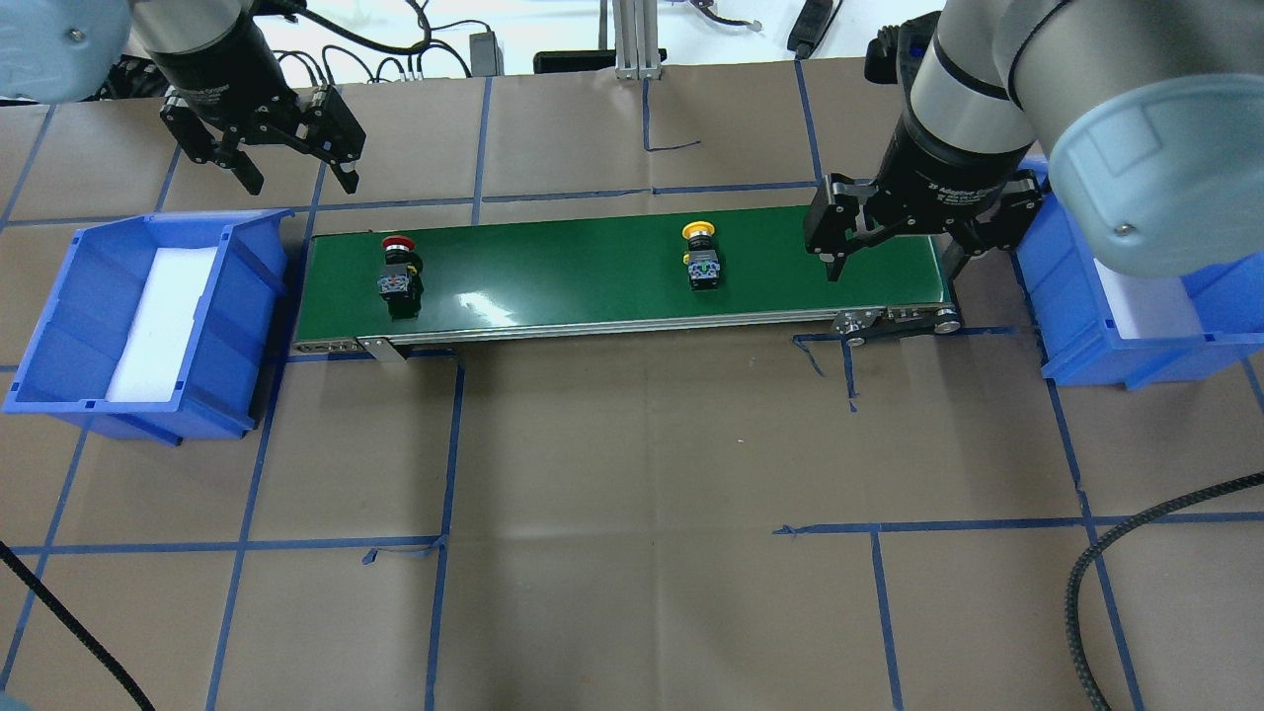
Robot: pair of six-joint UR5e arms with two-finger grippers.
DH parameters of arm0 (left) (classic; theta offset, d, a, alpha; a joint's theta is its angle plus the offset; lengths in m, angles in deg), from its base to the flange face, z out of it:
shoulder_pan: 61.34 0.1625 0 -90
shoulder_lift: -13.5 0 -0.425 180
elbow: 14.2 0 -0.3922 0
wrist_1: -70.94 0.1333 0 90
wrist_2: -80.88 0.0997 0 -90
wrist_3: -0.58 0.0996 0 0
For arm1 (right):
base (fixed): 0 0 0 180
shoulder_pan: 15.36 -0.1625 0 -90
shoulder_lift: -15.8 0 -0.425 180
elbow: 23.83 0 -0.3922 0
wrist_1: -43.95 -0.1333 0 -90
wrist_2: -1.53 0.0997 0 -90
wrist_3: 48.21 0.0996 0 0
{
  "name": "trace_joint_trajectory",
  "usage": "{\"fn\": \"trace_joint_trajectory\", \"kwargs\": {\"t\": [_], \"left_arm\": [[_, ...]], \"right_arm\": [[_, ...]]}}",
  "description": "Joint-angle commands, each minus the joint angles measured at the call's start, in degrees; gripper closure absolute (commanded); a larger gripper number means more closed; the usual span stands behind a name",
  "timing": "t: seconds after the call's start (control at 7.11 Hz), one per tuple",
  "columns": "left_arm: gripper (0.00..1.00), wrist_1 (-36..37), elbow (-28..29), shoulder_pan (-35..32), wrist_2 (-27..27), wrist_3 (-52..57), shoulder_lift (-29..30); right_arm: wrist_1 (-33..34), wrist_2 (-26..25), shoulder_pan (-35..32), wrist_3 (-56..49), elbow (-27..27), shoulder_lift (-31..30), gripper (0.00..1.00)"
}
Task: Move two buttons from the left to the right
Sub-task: 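Release the red button on the belt and raise the left gripper, then move the right gripper down onto the yellow button on the belt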
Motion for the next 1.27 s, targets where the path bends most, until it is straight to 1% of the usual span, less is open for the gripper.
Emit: {"fn": "trace_joint_trajectory", "kwargs": {"t": [0.0,0.14,0.28,0.56,0.7,0.98,1.13], "left_arm": [[0.0,-1.54,-3.11,-2.81,0.16,-3.23,-4.41],[0.0,-1.02,-6.97,-2.81,-0.02,-2.54,-7.13],[0.0,-0.49,-9.53,-2.81,-0.02,-2.88,-9.51],[0.0,-1.27,-8.5,-2.81,0.51,-3.06,-10.67],[0.0,-0.67,-10.33,-2.73,0.25,-2.98,-11.37],[0.0,-0.58,-9.91,-2.73,-0.1,-3.24,-10.85],[0.0,-0.58,-9.56,-2.73,-0.19,-3.41,-10.07]], "right_arm": [[5.12,0.03,0.0,0.0,0.01,3.42,0.0],[10.52,0.12,0.0,0.0,0.36,5.7,0.0],[18.58,0.12,0.0,0.0,-0.07,7.29,0.0],[21.36,0.03,0.09,-0.17,0.1,12.02,0.0],[25.56,-0.14,0.18,-0.35,0.01,15.09,0.0],[29.01,-0.32,1.66,-0.26,3.16,18.97,0.0],[29.46,0.2,2.02,0.43,4.13,21.08,0.0]]}}
